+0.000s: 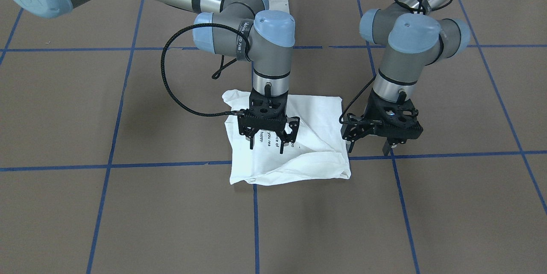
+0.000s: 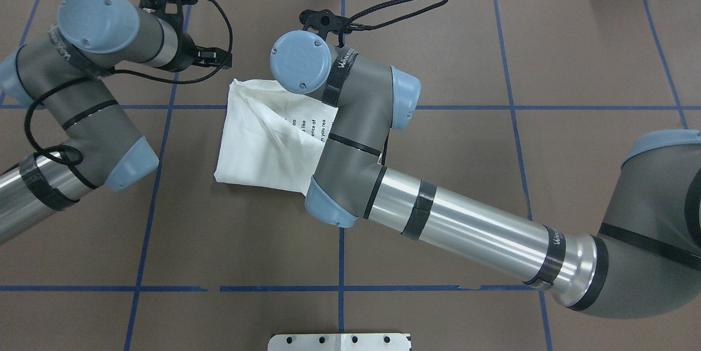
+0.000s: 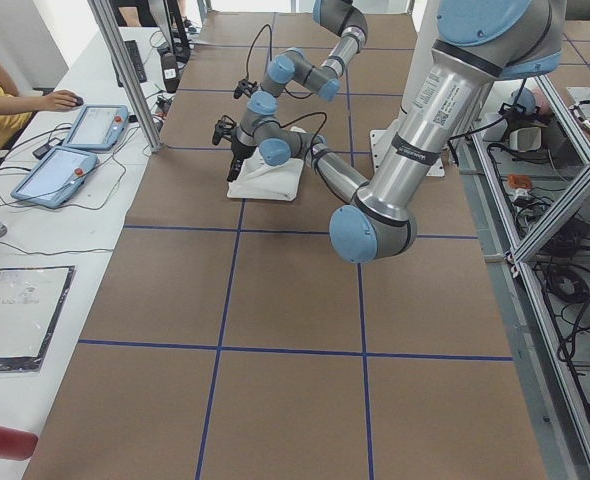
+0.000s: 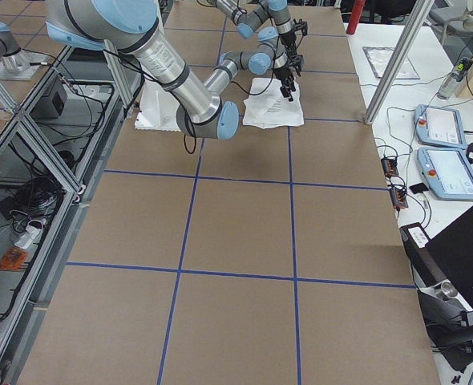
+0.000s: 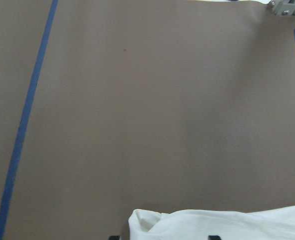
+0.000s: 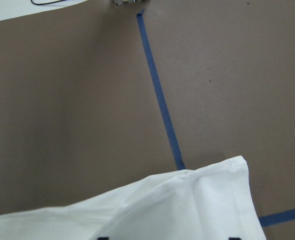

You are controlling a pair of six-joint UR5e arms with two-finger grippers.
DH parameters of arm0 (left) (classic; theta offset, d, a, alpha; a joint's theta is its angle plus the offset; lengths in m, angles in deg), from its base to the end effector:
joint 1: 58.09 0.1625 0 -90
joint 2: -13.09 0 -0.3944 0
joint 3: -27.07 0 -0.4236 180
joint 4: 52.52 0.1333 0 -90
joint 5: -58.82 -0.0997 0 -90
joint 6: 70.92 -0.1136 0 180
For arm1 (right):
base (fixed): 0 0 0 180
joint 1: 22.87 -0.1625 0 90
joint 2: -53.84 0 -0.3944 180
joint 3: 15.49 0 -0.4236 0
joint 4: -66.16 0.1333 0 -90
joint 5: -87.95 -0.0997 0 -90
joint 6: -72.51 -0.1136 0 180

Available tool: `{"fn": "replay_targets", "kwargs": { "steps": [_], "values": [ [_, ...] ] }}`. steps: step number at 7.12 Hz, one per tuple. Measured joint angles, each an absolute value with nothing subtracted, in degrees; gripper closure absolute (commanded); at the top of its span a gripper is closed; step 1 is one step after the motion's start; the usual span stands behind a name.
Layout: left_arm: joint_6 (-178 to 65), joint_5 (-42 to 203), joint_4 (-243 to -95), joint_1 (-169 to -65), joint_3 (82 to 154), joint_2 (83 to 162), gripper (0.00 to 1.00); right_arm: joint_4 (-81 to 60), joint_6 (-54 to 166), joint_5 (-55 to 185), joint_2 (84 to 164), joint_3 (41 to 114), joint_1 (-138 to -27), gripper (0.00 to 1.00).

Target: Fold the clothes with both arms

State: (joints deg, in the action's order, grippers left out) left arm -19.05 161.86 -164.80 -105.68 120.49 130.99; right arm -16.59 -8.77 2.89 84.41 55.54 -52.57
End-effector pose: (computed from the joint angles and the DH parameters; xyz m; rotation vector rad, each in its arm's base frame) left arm 0.3890 -0.5855 0.2763 0.4788 0.8257 -0.0459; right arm -0.6350 -0.5269 0.0906 0.3527 -0.7640 0.3804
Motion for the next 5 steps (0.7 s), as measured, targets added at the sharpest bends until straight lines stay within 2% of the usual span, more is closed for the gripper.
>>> {"fn": "replay_targets", "kwargs": {
  "steps": [2,5],
  "values": [
    [-20.69,162.59,-164.84,-106.50,121.13,130.18,0.00,-16.81,-11.40,4.01,84.71,56.02,-48.44,0.00],
    [-20.39,162.62,-164.85,-106.60,121.20,130.07,0.00,-18.97,-16.36,7.00,85.94,56.28,-44.79,0.09]
  ]
}}
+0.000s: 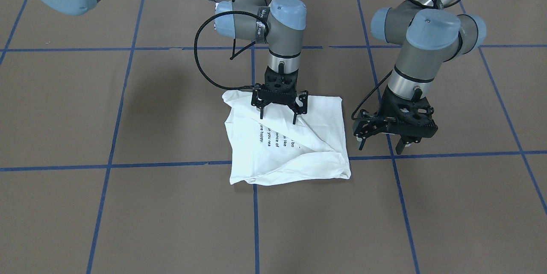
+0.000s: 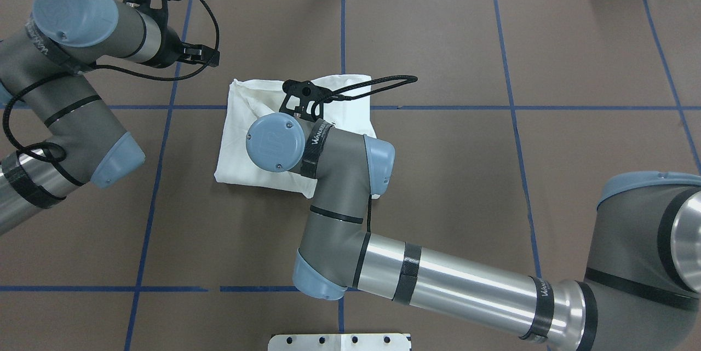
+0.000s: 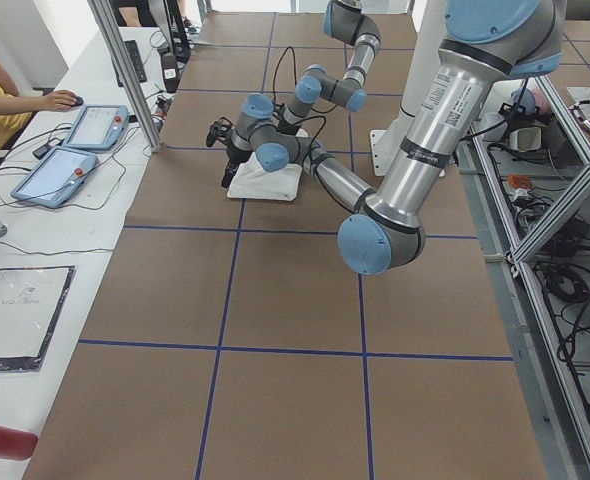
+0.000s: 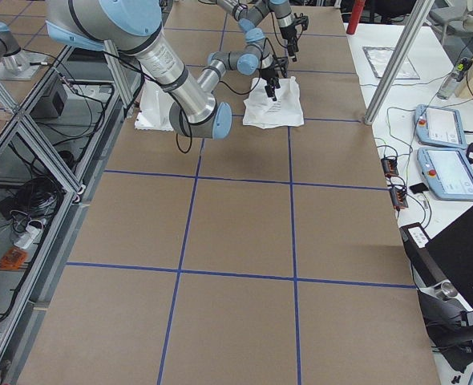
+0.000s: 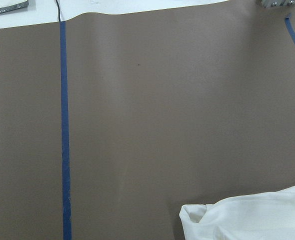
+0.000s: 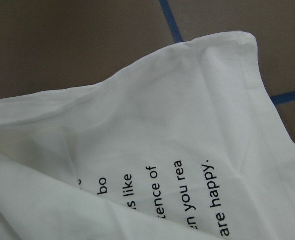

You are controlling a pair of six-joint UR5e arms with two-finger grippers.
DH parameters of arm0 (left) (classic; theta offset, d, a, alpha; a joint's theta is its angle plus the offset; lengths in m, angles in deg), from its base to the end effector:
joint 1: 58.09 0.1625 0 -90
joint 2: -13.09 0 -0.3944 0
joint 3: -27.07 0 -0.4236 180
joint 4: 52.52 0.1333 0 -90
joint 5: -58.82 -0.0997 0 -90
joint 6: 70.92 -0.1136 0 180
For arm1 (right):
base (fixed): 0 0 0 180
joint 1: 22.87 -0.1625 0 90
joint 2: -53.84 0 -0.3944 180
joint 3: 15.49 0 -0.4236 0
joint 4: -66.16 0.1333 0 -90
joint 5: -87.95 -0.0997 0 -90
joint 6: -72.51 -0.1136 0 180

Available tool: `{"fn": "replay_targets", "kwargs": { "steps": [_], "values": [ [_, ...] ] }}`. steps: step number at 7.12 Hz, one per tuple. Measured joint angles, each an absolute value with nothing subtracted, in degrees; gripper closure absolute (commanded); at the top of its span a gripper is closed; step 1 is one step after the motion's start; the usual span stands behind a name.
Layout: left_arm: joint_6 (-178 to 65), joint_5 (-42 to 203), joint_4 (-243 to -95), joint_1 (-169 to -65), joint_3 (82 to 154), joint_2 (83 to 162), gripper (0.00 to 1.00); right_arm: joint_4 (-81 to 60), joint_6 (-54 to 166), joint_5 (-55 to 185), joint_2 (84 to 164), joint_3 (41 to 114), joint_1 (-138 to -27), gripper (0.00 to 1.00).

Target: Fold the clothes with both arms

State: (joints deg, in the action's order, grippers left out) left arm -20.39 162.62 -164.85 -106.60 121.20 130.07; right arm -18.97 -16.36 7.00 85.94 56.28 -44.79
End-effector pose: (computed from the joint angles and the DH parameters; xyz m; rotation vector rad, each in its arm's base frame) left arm 0.3773 -0.5869 0.2807 0.4838 0.8222 -0.0333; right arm -0.6949 -0.4426 0.1117 0.3040 -0.7354 0.4050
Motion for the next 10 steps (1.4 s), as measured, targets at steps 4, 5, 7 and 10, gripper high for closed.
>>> {"fn": "replay_targets", "kwargs": {
  "steps": [4,5,7,10],
  "values": [
    [-20.21,162.61,-164.85,-106.60,121.21,130.04,0.00,-21.03,-18.66,7.58,86.17,58.04,-43.18,0.74],
    [-20.21,162.61,-164.85,-106.60,121.21,130.03,0.00,-21.02,-18.97,7.61,86.24,58.12,-43.01,0.86],
    [-20.21,162.61,-164.85,-106.59,121.20,130.01,0.00,-21.09,-18.96,7.88,86.63,58.23,-42.93,1.00],
    [-20.15,162.61,-164.85,-106.53,121.13,129.93,0.00,-21.36,-18.06,8.95,86.28,58.62,-43.12,1.00]
  ]
}}
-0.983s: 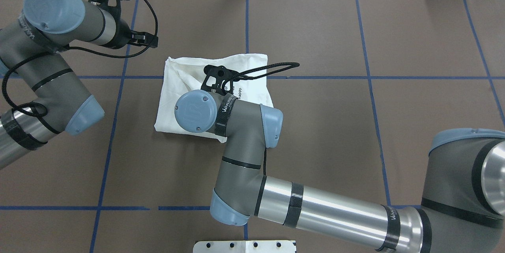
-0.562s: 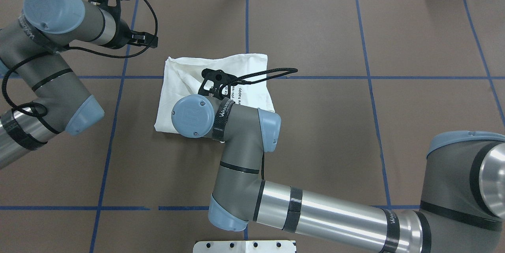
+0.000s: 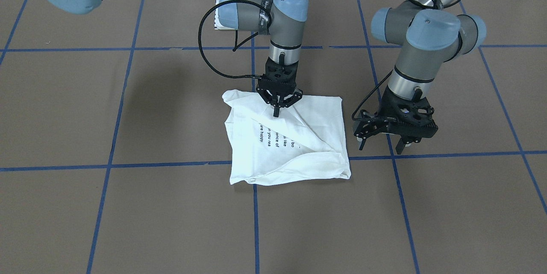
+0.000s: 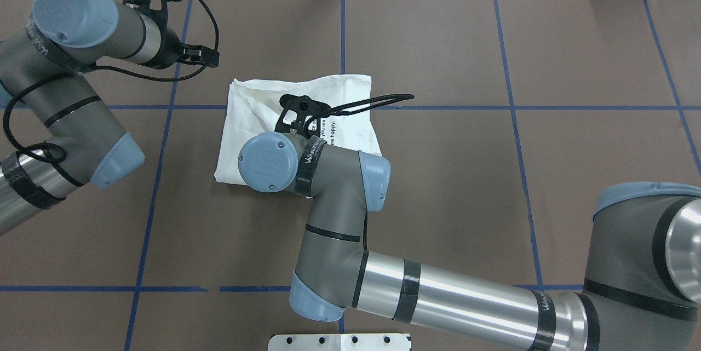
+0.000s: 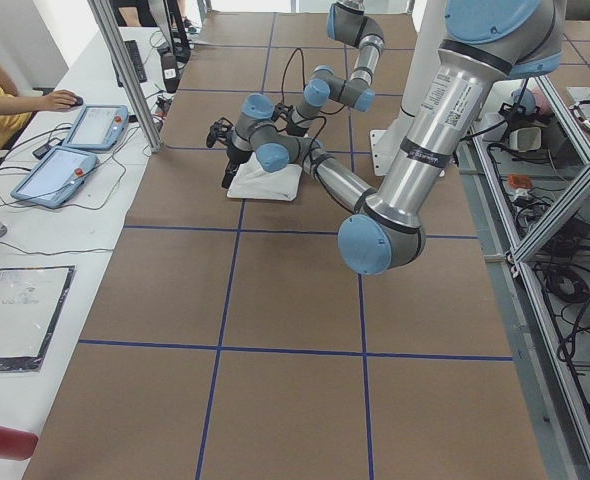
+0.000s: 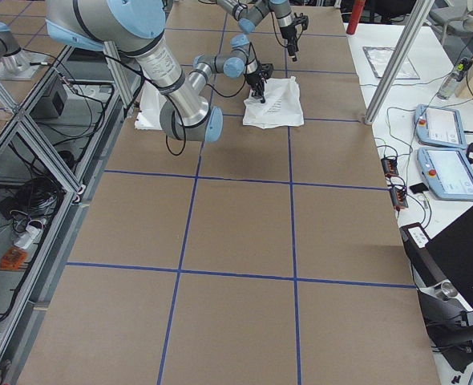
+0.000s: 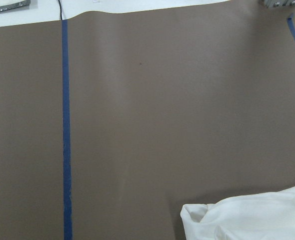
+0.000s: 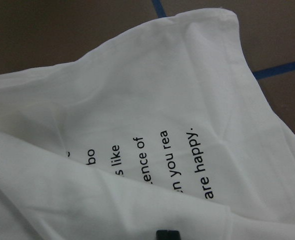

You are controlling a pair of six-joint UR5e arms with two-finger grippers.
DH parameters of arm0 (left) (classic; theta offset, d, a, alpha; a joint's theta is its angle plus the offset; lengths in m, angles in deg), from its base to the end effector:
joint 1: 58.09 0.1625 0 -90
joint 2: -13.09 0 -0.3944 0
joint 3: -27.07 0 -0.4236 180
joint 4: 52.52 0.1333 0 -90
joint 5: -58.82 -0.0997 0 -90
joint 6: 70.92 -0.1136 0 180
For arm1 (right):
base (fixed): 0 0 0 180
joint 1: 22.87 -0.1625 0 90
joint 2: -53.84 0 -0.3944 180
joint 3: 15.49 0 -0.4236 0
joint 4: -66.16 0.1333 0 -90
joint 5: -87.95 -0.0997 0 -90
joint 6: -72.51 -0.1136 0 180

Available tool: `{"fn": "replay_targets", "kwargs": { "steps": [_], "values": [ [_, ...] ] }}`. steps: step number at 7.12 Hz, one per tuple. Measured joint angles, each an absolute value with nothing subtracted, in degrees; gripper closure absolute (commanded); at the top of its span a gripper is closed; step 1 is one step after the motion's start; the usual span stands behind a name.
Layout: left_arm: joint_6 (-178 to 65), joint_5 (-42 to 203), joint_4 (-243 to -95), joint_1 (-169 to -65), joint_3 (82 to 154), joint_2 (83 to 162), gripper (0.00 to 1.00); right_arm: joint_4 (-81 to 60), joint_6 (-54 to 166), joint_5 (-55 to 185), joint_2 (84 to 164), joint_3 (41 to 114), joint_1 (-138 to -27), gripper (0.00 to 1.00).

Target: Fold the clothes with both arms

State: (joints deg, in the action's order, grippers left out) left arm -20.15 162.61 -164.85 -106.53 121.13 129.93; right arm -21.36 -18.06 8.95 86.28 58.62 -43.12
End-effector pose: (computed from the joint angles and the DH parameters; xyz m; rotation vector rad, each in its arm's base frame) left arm 0.3780 -0.5865 0.2831 0.4791 0.8209 -0.0367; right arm -0.6955 -0.4218 0.1030 0.3133 -0.7312 0.4181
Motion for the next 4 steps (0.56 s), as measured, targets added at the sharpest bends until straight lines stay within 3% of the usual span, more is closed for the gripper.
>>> {"fn": "replay_targets", "kwargs": {
  "steps": [1,2,4],
  "values": [
    [-20.13,162.61,-164.85,-106.52,121.13,129.91,0.00,-21.42,-17.60,8.97,86.01,59.10,-43.38,0.30],
    [-20.12,162.61,-164.85,-106.51,121.09,129.87,0.00,-22.23,-17.29,8.62,85.67,59.96,-43.44,0.01],
    [-20.12,162.61,-164.85,-106.51,121.05,129.82,0.00,-28.63,-10.38,4.62,83.54,60.89,-43.60,0.00]
  ]
}}
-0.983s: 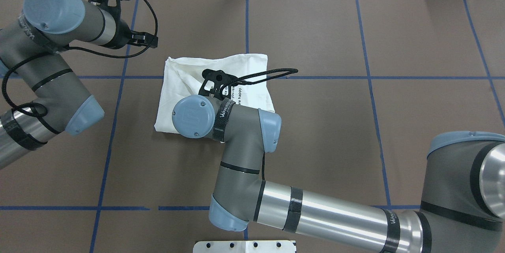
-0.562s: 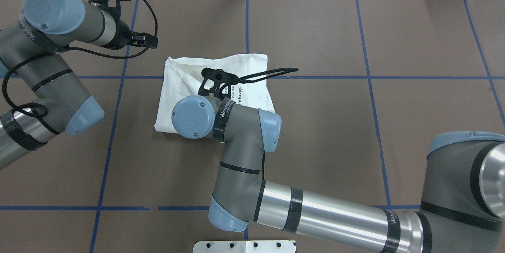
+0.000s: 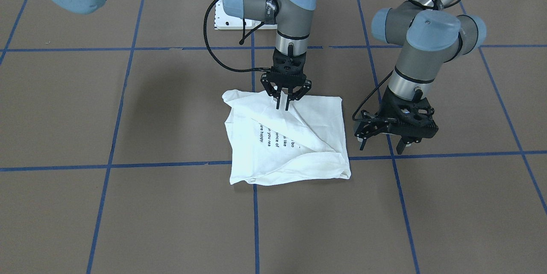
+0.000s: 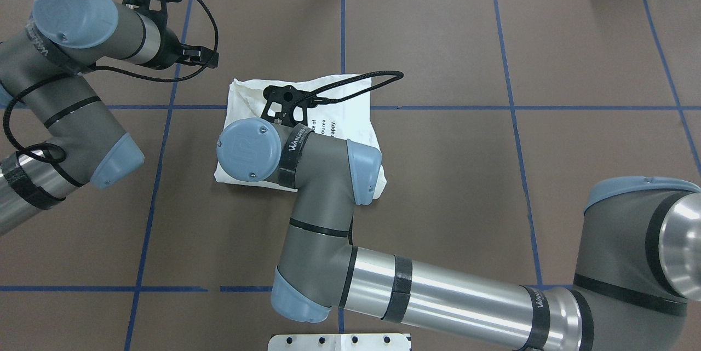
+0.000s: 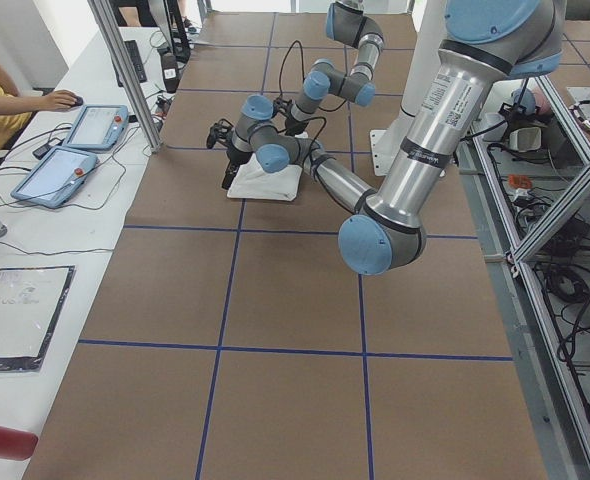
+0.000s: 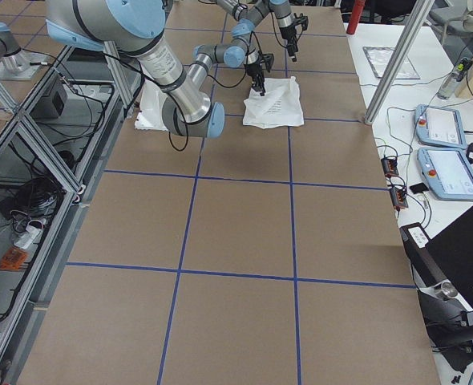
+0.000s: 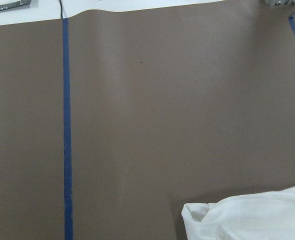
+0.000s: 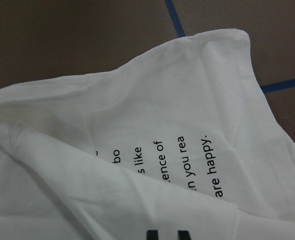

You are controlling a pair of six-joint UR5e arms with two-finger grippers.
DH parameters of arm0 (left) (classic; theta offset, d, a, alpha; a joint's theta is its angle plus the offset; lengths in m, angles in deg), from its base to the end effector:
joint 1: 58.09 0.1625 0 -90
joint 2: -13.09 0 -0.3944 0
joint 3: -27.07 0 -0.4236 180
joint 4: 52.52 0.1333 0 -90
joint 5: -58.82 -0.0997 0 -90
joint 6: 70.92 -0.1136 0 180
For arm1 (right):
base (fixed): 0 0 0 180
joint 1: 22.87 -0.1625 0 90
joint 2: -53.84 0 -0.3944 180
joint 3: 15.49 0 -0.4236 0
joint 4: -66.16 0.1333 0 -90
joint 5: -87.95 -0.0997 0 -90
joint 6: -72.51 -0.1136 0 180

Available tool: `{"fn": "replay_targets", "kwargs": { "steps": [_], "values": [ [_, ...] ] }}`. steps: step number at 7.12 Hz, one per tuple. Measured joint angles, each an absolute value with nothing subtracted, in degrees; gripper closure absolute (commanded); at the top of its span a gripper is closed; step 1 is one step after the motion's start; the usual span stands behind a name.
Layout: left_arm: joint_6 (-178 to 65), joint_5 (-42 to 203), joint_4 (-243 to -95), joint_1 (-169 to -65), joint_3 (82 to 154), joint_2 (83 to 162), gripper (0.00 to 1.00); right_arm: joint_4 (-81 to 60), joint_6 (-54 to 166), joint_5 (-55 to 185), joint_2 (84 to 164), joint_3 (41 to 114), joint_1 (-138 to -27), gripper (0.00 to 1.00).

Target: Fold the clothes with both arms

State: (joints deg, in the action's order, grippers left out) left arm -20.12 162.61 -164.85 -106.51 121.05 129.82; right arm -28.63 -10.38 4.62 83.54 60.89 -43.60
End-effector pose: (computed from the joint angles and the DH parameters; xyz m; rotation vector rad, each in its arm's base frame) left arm 0.3783 -0.5864 0.2851 0.4763 0.8188 -0.0373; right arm -0.6802 -0.4141 0.0672 0.2845 -0.6842 0.2693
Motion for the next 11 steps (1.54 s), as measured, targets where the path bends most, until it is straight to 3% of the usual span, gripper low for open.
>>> {"fn": "replay_targets", "kwargs": {
  "steps": [4,6,9,11],
  "values": [
    [-25.33,163.26,-164.95,-108.64,120.80,129.10,0.00,-34.25,6.17,-1.16,81.12,61.15,-45.65,0.00],
    [-27.12,164.08,-165.00,-109.48,120.77,128.42,0.00,-31.06,12.37,-1.37,81.12,62.06,-46.10,0.10],
    [-27.30,164.19,-164.98,-109.85,120.75,128.32,0.00,-32.97,27.51,2.45,81.62,60.96,-44.25,0.10],
    [-27.25,164.25,-164.95,-110.15,120.75,128.31,0.00,-34.38,32.33,3.54,80.37,57.55,-42.47,0.16]
  ]
}}
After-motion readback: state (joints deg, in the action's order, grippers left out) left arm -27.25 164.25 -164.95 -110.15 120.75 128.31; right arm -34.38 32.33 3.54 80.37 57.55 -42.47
